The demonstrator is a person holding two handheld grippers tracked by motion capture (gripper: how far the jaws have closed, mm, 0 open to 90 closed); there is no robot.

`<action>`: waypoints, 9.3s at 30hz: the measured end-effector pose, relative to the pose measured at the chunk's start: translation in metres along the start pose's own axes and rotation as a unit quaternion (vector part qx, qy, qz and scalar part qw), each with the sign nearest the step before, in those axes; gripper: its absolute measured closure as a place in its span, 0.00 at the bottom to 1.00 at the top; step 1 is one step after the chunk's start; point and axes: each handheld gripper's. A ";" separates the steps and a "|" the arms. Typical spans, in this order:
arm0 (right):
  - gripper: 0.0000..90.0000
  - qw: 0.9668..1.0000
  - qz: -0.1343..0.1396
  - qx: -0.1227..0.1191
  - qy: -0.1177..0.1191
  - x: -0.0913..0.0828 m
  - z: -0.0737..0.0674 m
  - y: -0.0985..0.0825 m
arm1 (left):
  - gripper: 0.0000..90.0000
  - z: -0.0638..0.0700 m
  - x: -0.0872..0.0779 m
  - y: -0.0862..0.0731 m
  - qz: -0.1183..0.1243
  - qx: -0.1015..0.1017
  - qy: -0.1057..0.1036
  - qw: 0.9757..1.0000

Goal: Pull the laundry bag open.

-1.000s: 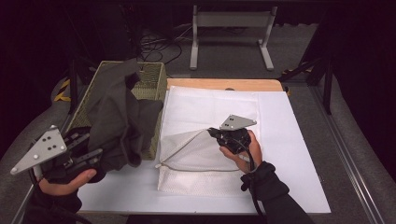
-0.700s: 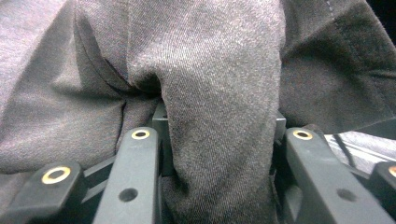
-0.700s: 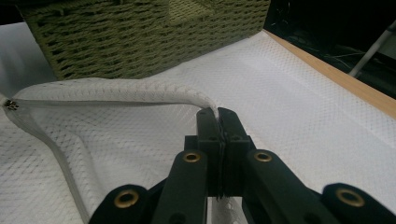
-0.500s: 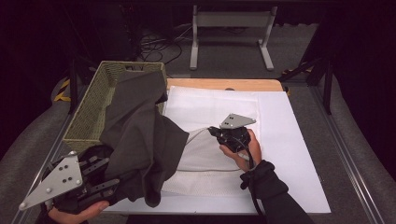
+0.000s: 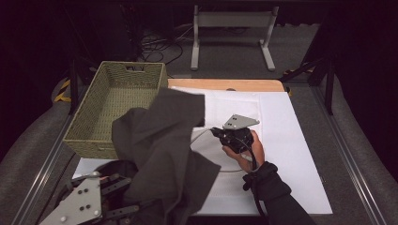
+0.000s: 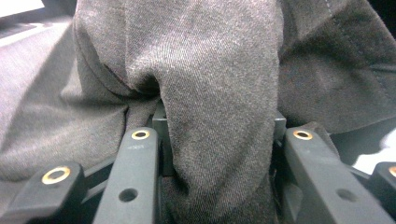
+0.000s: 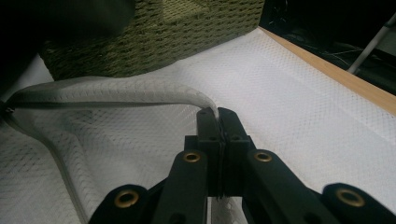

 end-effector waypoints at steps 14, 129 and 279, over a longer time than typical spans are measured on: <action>0.99 1.000 0.001 0.003 0.005 -0.002 0.004 -0.001 | 0.69 -0.042 0.137 -0.037 -0.148 -0.039 -0.026 0.988; 1.00 0.999 0.025 0.010 0.036 -0.058 0.008 -0.033 | 0.17 -0.186 0.130 -0.065 -0.210 -0.123 0.186 0.952; 1.00 0.998 0.047 -0.001 0.049 -0.060 -0.029 -0.041 | 0.81 -0.106 0.209 -0.088 -0.056 -0.104 0.206 0.971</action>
Point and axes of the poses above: each handheld gripper's, and its own axes: x roughly forward along the jaws, y roughly out of its top, z roughly to its right, and after that the axes turned 2 degrees about -x, right-handed
